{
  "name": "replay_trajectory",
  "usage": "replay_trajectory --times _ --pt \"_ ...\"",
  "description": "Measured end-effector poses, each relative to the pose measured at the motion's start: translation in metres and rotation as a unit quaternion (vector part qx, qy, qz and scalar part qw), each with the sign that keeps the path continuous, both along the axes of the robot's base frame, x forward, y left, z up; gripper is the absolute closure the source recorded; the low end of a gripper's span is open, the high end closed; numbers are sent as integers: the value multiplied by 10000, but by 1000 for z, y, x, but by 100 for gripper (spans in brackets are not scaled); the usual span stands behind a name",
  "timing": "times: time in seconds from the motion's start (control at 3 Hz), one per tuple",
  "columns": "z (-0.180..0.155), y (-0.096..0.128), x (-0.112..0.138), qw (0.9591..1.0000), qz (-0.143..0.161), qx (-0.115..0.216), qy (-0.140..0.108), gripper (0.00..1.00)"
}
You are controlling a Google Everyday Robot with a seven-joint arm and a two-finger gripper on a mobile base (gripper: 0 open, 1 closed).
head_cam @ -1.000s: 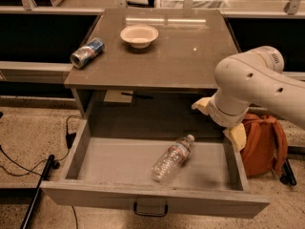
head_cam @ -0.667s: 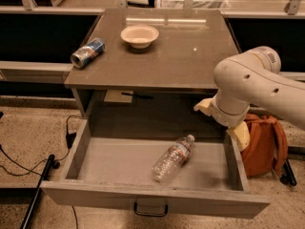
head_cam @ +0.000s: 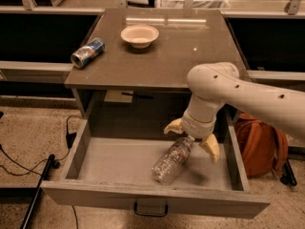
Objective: Pick water bottle from top drawer and place on counter
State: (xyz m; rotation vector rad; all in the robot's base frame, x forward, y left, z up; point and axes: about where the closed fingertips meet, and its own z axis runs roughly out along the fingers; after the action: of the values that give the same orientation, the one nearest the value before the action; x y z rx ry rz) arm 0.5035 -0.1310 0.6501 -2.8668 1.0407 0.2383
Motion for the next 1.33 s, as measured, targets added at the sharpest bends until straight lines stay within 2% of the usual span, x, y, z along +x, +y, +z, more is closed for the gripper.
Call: replay_trajectory --times 0.33,0.67,1.33 --pt "-11 27 -17 9988 204 373 250 14" --pt "-26 45 -28 9980 251 516 280 38" --pt "-45 66 -41 9974 359 544 301 84"
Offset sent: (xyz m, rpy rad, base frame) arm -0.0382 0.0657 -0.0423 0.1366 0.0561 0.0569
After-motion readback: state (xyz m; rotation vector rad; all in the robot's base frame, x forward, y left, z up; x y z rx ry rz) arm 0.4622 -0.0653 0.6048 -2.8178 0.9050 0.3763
